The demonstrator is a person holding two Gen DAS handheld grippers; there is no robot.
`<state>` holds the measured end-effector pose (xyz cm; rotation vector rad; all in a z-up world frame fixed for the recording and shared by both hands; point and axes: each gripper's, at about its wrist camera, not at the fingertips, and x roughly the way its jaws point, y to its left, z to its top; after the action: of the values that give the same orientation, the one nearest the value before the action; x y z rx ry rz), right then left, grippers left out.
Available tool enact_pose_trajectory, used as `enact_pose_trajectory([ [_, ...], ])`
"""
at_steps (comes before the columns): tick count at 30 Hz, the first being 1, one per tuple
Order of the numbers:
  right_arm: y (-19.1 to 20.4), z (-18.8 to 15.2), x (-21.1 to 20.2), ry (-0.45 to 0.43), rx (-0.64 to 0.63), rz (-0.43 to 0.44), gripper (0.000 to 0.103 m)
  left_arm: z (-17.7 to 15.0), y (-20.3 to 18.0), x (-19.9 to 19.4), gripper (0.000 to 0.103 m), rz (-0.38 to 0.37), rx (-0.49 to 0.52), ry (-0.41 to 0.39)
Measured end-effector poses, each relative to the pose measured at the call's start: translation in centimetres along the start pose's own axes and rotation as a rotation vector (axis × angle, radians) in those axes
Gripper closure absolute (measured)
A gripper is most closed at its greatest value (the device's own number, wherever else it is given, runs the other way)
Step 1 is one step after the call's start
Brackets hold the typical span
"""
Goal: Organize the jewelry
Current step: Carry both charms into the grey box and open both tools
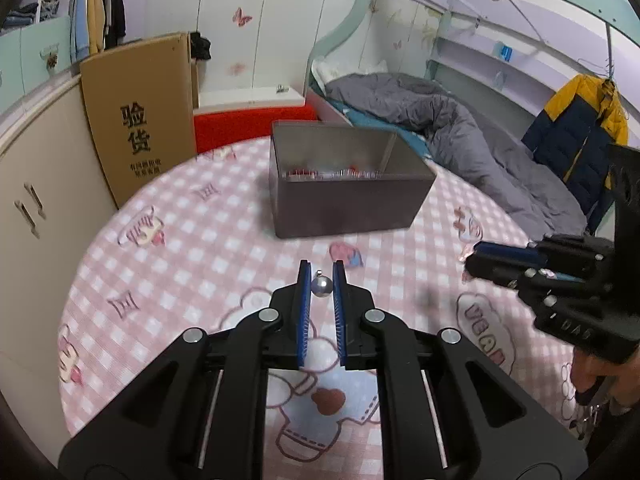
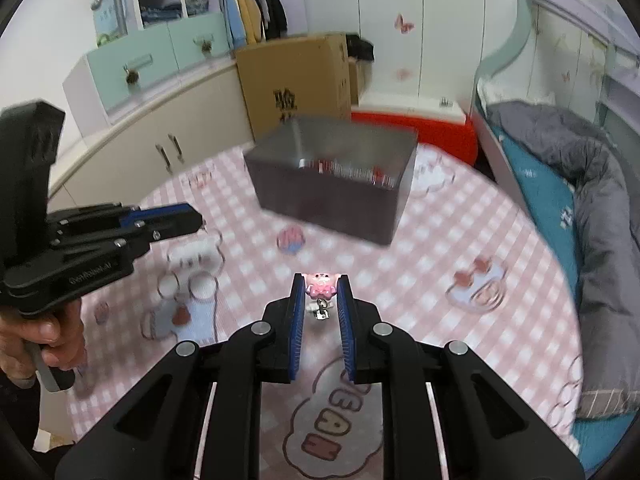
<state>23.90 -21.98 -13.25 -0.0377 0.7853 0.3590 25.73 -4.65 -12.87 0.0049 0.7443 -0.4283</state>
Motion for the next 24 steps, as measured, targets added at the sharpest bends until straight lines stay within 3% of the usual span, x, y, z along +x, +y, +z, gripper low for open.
enact_pose_trajectory([
  [13,-1.1,9.5,-6.2,-0.243,-0.059,0.016,0.089,8.2,-0.1,-4.3,0.092,0.02,0.075,-0.196],
  [18,-1.6,12.1,-5.4,-0.265,-0.05,0.049,0.088,10.9,-0.2,-3.5,0.092,-0.004,0.072,-0.213],
  [24,-2.4,13.7,-2.8,-0.231,-0.027,0.08,0.088,12.5,-0.3,-1.0,0.092,-0.029,0.07,-0.183],
])
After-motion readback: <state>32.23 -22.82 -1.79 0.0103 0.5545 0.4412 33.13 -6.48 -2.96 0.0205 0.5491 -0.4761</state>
